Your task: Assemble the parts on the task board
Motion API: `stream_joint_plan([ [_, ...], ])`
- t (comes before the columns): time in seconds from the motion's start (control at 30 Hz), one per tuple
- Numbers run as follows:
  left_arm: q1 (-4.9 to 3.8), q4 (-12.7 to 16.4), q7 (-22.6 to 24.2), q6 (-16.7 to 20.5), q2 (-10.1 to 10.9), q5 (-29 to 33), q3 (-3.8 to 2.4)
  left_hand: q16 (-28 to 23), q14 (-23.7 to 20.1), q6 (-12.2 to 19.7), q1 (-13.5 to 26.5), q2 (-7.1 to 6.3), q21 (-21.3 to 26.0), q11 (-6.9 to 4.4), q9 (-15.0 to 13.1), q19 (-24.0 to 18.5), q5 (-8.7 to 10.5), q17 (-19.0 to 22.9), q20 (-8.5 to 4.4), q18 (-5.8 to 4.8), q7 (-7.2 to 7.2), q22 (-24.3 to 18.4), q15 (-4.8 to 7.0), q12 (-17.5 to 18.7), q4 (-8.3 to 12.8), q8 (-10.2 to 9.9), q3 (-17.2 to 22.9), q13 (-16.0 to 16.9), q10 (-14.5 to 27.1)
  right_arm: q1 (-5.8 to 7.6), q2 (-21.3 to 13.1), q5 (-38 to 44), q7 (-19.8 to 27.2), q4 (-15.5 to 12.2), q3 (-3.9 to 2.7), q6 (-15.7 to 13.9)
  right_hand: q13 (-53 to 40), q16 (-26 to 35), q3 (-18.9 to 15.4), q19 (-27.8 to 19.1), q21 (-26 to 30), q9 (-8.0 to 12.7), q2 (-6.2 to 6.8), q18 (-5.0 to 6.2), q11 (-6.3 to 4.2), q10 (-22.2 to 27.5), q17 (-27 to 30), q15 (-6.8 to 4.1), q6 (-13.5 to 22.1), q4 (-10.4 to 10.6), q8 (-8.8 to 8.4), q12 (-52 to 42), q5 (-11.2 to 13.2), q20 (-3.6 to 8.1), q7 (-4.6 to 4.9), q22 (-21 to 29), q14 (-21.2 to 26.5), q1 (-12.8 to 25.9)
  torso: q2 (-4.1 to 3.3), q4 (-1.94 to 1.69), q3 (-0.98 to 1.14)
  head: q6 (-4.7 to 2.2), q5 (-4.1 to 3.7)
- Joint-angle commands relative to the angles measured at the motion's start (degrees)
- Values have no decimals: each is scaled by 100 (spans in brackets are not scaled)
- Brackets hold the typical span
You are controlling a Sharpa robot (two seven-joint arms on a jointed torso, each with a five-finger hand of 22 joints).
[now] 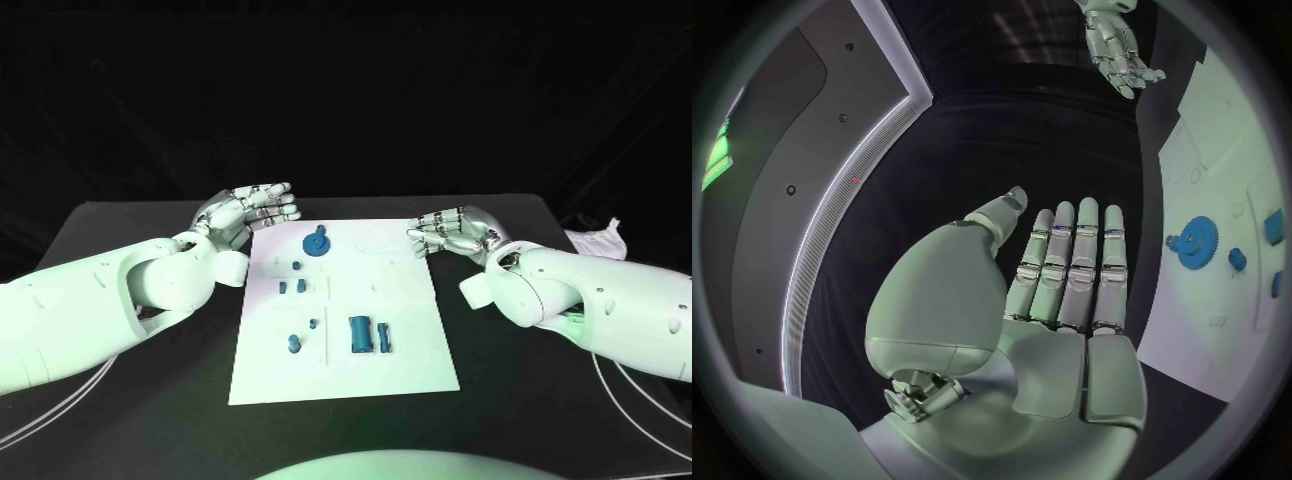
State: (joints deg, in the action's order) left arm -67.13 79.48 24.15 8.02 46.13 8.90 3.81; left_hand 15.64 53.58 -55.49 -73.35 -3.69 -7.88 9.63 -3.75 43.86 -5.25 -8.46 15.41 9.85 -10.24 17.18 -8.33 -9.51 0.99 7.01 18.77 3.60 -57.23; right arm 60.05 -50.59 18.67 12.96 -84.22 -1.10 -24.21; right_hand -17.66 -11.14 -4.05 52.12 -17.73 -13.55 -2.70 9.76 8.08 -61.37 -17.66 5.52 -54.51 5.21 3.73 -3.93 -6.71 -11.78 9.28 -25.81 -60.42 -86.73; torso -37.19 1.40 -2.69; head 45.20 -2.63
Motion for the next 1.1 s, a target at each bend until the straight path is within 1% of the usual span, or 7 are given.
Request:
stream_joint_plan([
  [0.03,43,-234,325,282,-158,206,-2,-299,-13,14,5,9,175,109,3,-183,28,157,63,85,110,-193,-105,240,-8,-124,-156,15,67,7,212,-1048,788,396,-25,414,654,368,-24,78,657,255,-59,103,26,17,359,91,30,-95,-6,25,4,-135,-51,582,-207,46,153,-4,-6,-252,13],
  [0.4,154,-692,477,668,-479,293,-4,-794,-131,-32,28,123,436,220,0,-1066,14,402,125,30,98,-661,-213,589,-44,-307,-444,1,190,11,602,-1048,992,1095,-71,633,1413,718,-105,492,1388,722,-170,94,41,-51,781,56,-26,-405,-17,29,-77,-147,61,1435,-730,240,254,-61,50,-536,89],
  [0.43,144,-662,253,457,-443,187,1,-1007,-1702,1664,2211,369,788,-153,375,-2119,525,846,-376,-296,388,-991,108,951,-99,-701,-849,-360,1853,15,580,-931,697,1064,-65,343,1766,1114,405,-1254,1773,901,270,-294,-212,1838,1048,-137,1619,-521,-373,393,166,242,-259,1764,1253,2743,218,-40,25,-486,63],
  [0.5,153,-634,258,509,-438,169,-5,-1054,-1929,1884,2530,369,788,-183,375,-2212,525,846,-453,-296,417,-1023,146,951,-99,-701,-932,-360,2092,14,580,-952,719,1027,-61,291,1766,1114,405,-1459,1773,936,270,-294,-246,2073,1111,-552,1846,-521,-373,393,170,301,-280,1823,1577,3132,235,-45,36,-512,72],
  [0.77,278,-246,329,1224,-370,-75,-92,-1564,-2919,2944,3921,369,788,-409,375,-2841,525,846,-765,-456,595,-1225,345,951,-99,-701,-1205,-360,3140,13,583,-1239,1021,525,-7,-425,1766,1114,405,-2543,1773,1355,270,-429,-808,3242,1301,-552,2885,-521,-373,393,671,555,-466,2042,2865,4723,458,-102,178,-859,188],
  [1.03,510,470,459,2546,-245,-527,-252,-1564,-3571,3640,4833,369,788,-558,375,-3257,525,846,-971,-535,1024,-1718,833,951,-99,-701,-1383,-360,3830,12,588,-1683,1489,-251,76,-1531,1766,1114,405,-3249,1773,1355,270,-514,-808,4009,1766,-552,3564,-521,-373,393,671,719,-928,2581,3706,5767,600,-139,268,-1080,262],
  [1.1,573,665,495,2906,-210,-650,-296,-1564,-3748,3829,5081,369,788,-963,375,-3363,525,846,-1033,-582,1024,-1718,833,951,-99,-701,-1426,-360,4018,11,589,-1773,1584,-408,92,-1755,1766,1114,405,-3452,1773,1355,270,-976,-808,4228,1766,-552,3760,-521,-373,393,671,765,-928,2581,3948,6068,601,-140,269,-1082,263],
])
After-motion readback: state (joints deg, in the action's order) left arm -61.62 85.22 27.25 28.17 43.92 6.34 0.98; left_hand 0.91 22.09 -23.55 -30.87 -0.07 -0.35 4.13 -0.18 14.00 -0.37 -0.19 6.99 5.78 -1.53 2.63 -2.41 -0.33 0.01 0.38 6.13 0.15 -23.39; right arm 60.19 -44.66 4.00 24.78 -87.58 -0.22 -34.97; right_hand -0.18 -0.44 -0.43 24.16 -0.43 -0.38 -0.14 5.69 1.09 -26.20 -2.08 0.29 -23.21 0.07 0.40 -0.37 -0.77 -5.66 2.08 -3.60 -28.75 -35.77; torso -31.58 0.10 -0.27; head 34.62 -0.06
